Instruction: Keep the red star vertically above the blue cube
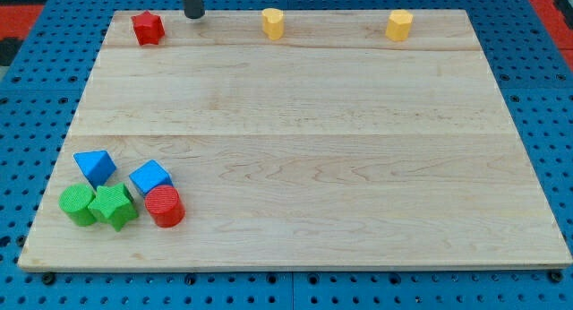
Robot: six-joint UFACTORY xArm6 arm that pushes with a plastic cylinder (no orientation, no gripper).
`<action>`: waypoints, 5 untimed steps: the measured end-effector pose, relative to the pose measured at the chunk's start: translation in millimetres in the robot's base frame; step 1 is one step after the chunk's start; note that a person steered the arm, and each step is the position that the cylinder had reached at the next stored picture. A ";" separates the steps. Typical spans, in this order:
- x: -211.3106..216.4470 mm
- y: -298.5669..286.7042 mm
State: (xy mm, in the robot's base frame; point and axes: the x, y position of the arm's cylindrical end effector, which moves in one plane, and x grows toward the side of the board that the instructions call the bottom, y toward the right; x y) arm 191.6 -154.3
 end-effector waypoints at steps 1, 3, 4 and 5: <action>0.8 -57.5; 65.3 -69.1; 90.3 -47.3; 54.6 -32.5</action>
State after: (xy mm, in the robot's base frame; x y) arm 246.2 -186.8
